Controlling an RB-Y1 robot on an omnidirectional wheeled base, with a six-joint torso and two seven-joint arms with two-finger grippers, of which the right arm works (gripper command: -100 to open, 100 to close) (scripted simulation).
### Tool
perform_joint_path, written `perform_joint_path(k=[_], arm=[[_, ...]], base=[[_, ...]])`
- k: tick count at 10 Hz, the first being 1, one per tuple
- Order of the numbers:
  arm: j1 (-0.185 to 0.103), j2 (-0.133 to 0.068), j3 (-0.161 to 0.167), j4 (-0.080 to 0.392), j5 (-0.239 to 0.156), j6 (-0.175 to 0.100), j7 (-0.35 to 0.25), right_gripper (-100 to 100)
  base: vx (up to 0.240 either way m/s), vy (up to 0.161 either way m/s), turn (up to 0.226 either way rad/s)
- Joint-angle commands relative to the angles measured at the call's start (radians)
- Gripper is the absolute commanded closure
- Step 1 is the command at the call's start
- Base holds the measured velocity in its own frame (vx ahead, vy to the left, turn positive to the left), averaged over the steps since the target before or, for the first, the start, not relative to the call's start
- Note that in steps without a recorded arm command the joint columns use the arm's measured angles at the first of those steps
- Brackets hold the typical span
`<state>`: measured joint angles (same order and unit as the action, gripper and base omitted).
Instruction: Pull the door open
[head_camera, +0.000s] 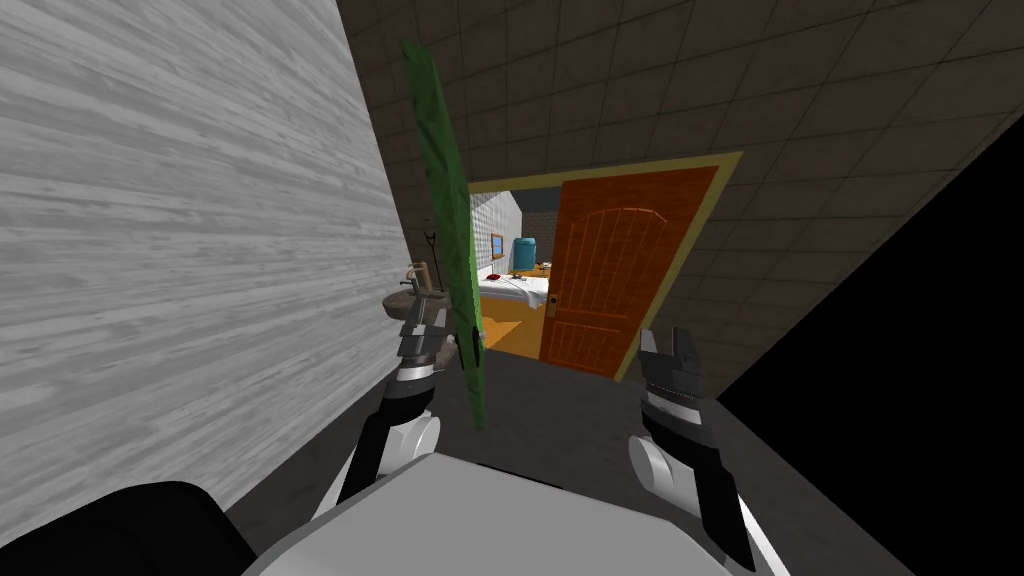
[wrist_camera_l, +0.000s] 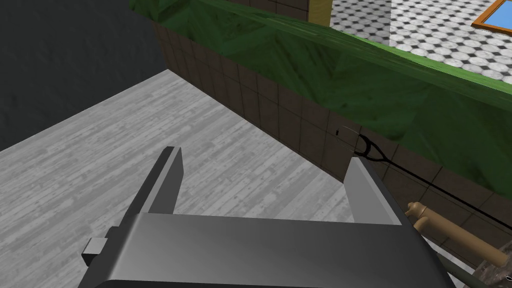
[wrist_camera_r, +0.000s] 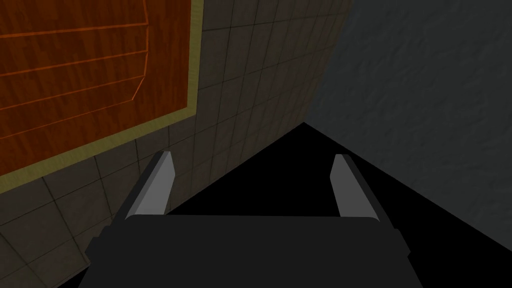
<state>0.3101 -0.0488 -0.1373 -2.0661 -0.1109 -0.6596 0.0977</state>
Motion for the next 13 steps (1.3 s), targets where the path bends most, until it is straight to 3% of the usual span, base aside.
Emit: perform_joint_path(k=[1, 3, 6, 8, 9, 10, 11, 13], arm=[[-0.029, -0.005, -0.019, 0.048, -0.008, 0.002, 0.014, -100], [-0.078, -0.011, -0.052, 0.115, -0.023, -0.001, 0.04, -100], [-0.103, -0.014, -0.068, 0.18, -0.031, -0.003, 0.053, -100], [-0.158, -0.02, -0.105, 0.251, -0.047, -0.007, 0.081, -100], [-0.158, -0.02, -0.105, 0.276, -0.047, -0.007, 0.081, -100], [-0.185, -0.023, -0.123, 0.313, -0.055, -0.009, 0.095, -100], [-0.185, -0.023, -0.123, 0.325, -0.055, -0.009, 0.095, -100], [-0.243, -0.029, -0.161, 0.409, -0.072, -0.013, 0.125, -100]], base=[[0.04, -0.035, 0.124], [0.075, -0.058, 0.177], [0.049, -0.033, 0.08], [0.047, -0.045, 0.182], [0.052, -0.049, 0.056], [0.057, -0.04, 0.113], [0.04, -0.043, 0.066], [0.056, -0.057, 0.182]])
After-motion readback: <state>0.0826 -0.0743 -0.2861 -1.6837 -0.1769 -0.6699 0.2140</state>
